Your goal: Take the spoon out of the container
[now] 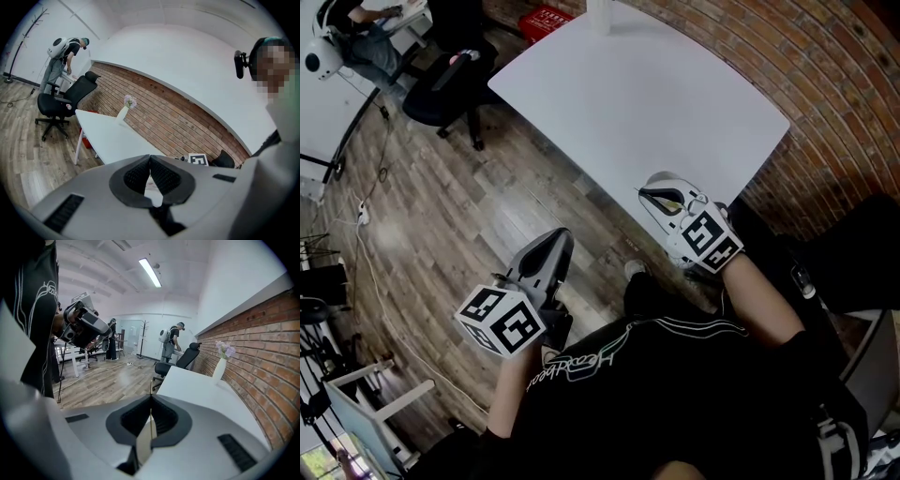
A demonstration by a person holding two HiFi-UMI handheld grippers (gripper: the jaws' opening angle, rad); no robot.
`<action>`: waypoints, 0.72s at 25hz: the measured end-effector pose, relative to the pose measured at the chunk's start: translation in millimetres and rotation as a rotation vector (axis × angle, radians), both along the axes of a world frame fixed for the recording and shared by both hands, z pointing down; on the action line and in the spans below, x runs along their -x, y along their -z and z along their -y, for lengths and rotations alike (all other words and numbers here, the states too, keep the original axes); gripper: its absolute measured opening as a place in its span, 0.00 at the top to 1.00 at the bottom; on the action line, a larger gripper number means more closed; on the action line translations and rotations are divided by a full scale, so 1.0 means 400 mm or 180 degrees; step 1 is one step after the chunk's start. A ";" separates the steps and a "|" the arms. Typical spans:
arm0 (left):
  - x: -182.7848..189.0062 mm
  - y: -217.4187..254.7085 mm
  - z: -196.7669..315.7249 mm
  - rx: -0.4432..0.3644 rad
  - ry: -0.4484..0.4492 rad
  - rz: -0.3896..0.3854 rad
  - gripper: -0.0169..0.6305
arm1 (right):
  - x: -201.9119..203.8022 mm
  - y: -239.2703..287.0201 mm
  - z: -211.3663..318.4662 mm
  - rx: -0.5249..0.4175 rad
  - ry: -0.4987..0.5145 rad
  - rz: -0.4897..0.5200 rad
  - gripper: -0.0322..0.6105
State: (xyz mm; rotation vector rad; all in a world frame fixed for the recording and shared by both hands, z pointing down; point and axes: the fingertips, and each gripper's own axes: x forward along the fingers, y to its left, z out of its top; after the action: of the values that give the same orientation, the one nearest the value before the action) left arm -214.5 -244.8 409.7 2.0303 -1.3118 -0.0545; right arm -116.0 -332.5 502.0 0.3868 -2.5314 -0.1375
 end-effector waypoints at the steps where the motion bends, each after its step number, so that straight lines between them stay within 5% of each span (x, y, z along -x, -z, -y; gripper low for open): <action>1: -0.003 0.001 -0.002 0.0005 -0.0010 0.0012 0.97 | -0.002 0.007 0.002 -0.0019 -0.0012 0.0021 0.95; 10: -0.036 0.050 -0.023 -0.0096 -0.0130 0.0125 0.97 | -0.033 0.119 0.002 -0.0063 -0.0247 0.0376 0.95; 18: -0.081 0.100 -0.059 -0.0265 -0.0311 0.0144 0.97 | -0.078 0.303 -0.059 -0.0453 -0.0383 0.0737 0.95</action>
State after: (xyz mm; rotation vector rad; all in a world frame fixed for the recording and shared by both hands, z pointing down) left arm -182.1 -221.2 369.8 2.1748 -1.2546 -0.0188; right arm -84.9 -309.0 380.9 0.6434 -2.7246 -0.2399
